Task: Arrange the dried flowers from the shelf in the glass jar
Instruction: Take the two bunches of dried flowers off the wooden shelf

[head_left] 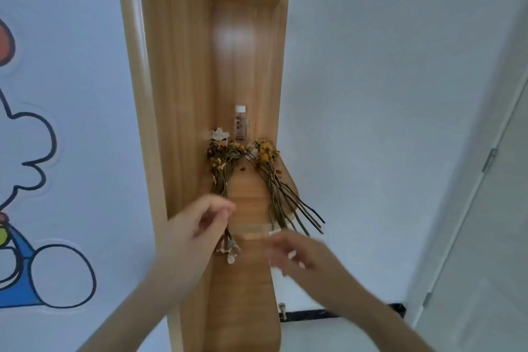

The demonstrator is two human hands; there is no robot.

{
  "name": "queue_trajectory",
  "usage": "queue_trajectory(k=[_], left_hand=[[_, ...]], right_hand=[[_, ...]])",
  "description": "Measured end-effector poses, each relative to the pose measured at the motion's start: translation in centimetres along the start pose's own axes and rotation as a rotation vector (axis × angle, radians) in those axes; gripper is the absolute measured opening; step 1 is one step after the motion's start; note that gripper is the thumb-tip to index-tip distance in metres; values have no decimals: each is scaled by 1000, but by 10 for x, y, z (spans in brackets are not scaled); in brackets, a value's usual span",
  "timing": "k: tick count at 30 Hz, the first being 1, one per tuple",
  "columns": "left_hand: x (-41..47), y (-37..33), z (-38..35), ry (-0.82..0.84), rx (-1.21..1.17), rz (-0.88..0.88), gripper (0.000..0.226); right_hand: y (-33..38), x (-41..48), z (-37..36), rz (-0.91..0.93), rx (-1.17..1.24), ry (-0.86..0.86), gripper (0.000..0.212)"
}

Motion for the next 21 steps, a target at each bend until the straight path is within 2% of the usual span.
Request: queue_trajectory(k=[2,4,7,9,15,21], left_hand=[[32,-7,-9,-27,120,-30,13],[68,4,-26,4,260,72,28],[100,36,-48,49,452,287,54],[112,57,-56,63,555,376,64],[126,108,-68,154,817,524,70],[138,121,-77,147,930,492,67]], right_hand=[[16,30,23,88,-68,-145,5],[16,66,44,78,-117,-247,18],[-15,116,54,-71,-263,-248,48],[-41,140,58,-194,-329,-247,57],[-89,179,50,-393,-452,-231,66],[-97,199,45,-415,-494,-269,61]])
Point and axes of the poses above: each hand's wrist, its own x-axis towards the middle knuckle, its own z-axis out of the back of the hand, y = z × x, the point moved 9 cm from there along x, towards the middle knuckle, and after that the axes turned 5 degrees about -y, right-handed, at the moved point
